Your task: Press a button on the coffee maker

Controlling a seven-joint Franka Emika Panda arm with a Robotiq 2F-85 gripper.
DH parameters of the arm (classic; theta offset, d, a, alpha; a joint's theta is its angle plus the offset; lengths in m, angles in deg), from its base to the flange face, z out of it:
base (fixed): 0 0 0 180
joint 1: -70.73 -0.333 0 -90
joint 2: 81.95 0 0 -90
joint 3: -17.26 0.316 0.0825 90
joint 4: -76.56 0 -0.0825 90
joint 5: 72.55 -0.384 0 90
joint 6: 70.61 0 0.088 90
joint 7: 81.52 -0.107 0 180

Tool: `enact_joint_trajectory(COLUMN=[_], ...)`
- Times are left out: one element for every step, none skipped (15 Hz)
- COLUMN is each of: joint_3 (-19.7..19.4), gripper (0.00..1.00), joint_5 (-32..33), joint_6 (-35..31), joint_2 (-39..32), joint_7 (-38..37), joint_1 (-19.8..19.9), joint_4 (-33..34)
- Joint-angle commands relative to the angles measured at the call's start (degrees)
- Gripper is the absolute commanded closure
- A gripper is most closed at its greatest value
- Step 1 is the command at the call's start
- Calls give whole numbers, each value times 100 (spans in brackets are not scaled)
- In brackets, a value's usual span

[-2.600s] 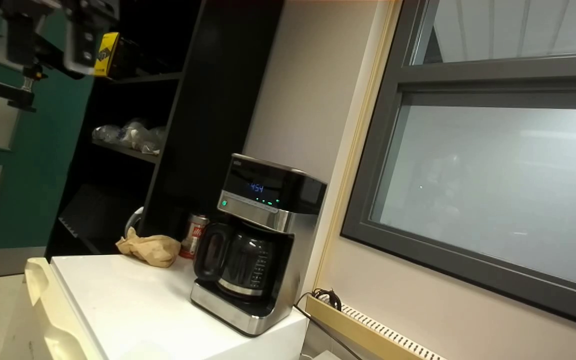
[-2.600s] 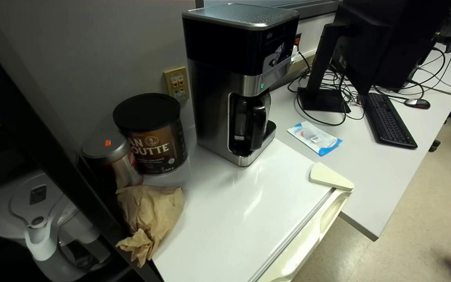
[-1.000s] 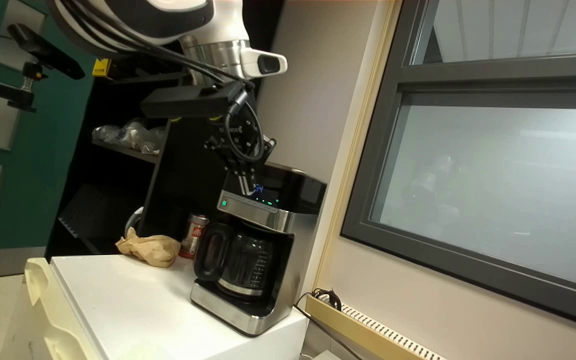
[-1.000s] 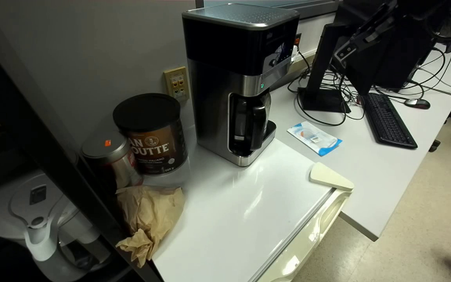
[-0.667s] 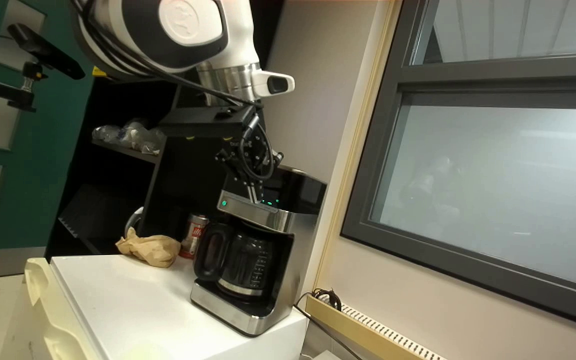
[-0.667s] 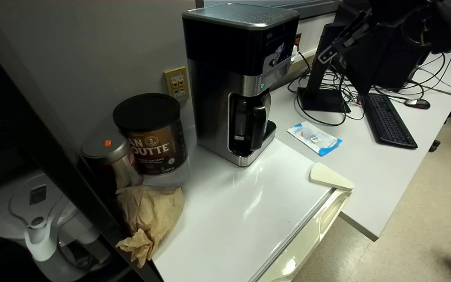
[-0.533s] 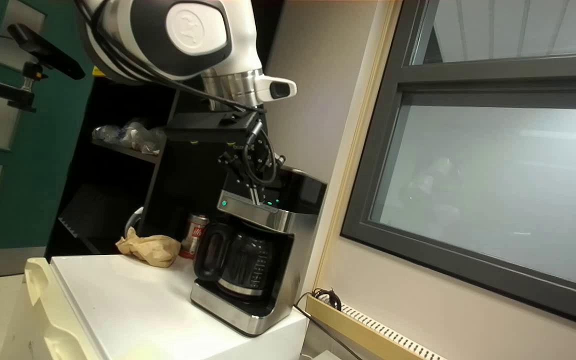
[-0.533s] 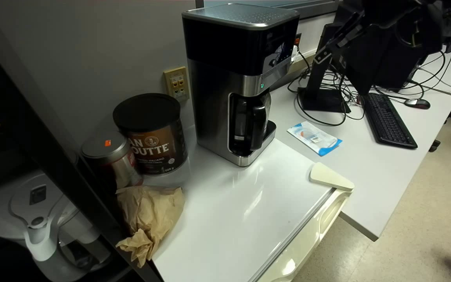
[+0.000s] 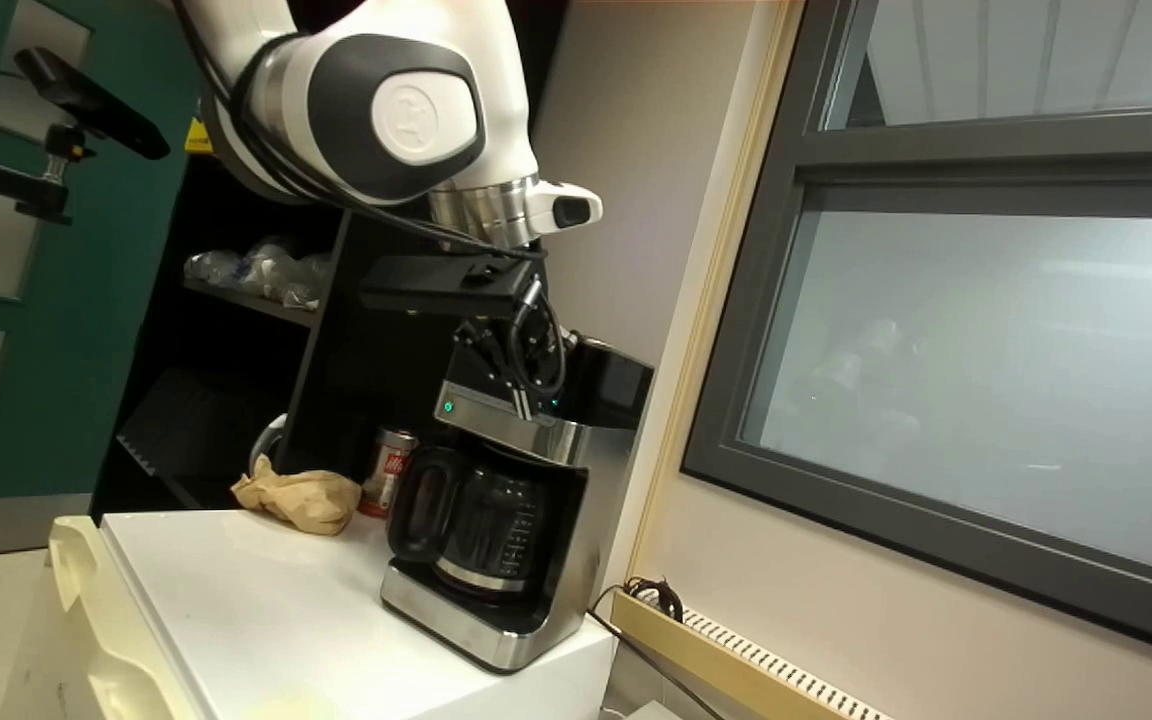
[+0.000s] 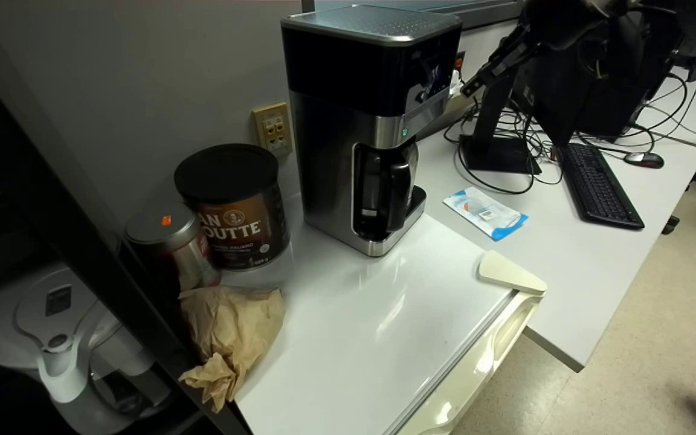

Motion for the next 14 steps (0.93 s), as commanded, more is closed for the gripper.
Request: enact_joint_trajectory(joint_3=[90,99,97,109,118,125,130,134,135,142,139,135,121,118], gripper=[99,99,99,99,99,99,99,99,99,99,99,99,99,99], joint_5=[68,74,83,90,96,107,114,120,126,128,131,135,139,140], joint_6=[40,43,39,37,30,16,15,14,12,9,15,20,31,37], joint_2=[-291,-324,-350,-377,-399,-419,-433,-448,-462,-478,-490,-510,-525,-531], joint_7=[-75,-72,-76,-70,-69,-66,-67,-69,-70,-70,-74,-77,-88,-90], joint_1=[55,51,36,32,25,15,6,-2,-9,-9,-15,-21,-32,-33], joint_4=[383,412,428,452,471,490,516,542,571,599,623,656,679,681])
